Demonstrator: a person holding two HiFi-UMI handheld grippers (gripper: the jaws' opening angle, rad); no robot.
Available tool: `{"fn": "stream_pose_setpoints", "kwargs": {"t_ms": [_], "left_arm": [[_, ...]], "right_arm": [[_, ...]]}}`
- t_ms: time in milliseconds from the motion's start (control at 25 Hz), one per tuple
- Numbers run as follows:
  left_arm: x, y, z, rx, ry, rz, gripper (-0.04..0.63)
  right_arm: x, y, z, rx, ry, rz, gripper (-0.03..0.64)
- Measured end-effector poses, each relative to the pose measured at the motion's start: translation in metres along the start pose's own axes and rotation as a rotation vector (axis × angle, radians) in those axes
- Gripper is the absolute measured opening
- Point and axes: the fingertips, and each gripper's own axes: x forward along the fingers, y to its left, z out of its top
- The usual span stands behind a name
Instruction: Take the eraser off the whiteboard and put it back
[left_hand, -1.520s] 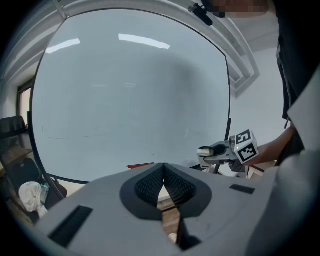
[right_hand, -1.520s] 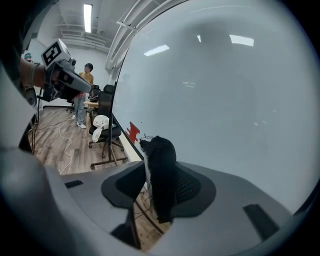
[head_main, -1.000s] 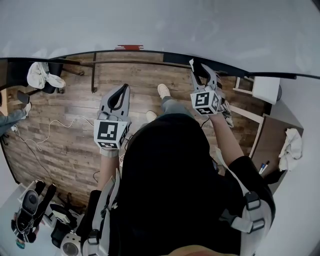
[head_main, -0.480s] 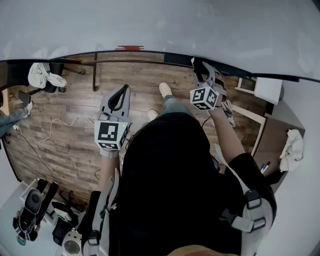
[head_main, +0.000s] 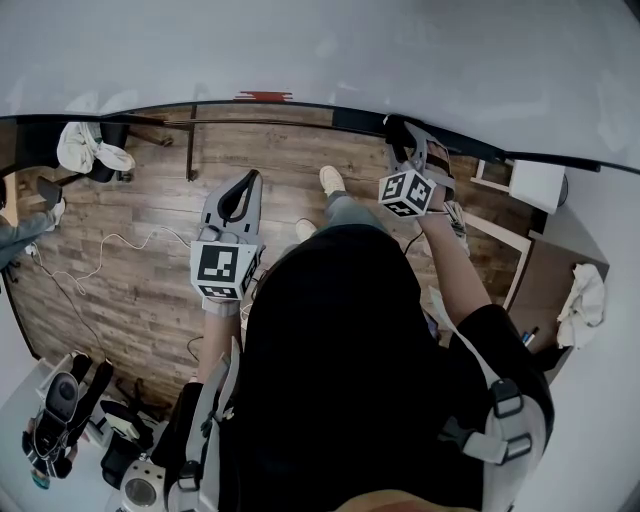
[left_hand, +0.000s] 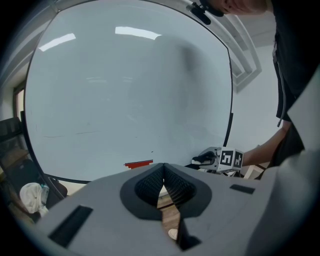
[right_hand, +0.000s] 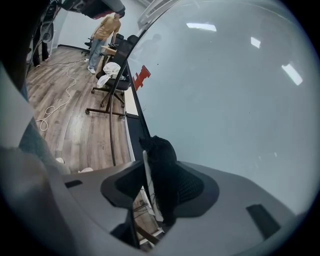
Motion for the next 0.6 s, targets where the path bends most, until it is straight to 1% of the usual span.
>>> {"fn": "stream_pose_setpoints", "kwargs": {"t_ms": [280,440,600], "left_arm": [[-0.002,0.003,0.002,0.003,-0.016,0.008,0.009],[-0.004,0.006,-0.003,-0.012,0.018,0.023,0.009],[-0.006,0.007,-0.003,-0.015,0.022,0.03,0.009]], "right_arm": [[0.008,0.008,0.0,-0.011,0.022,0.033,0.201],[0.012,0.014,0.001,-0.02,0.031,0.05,0.223],[0.013,0.018,0.002,-0.021,0.036,0.067,0.233]]}}
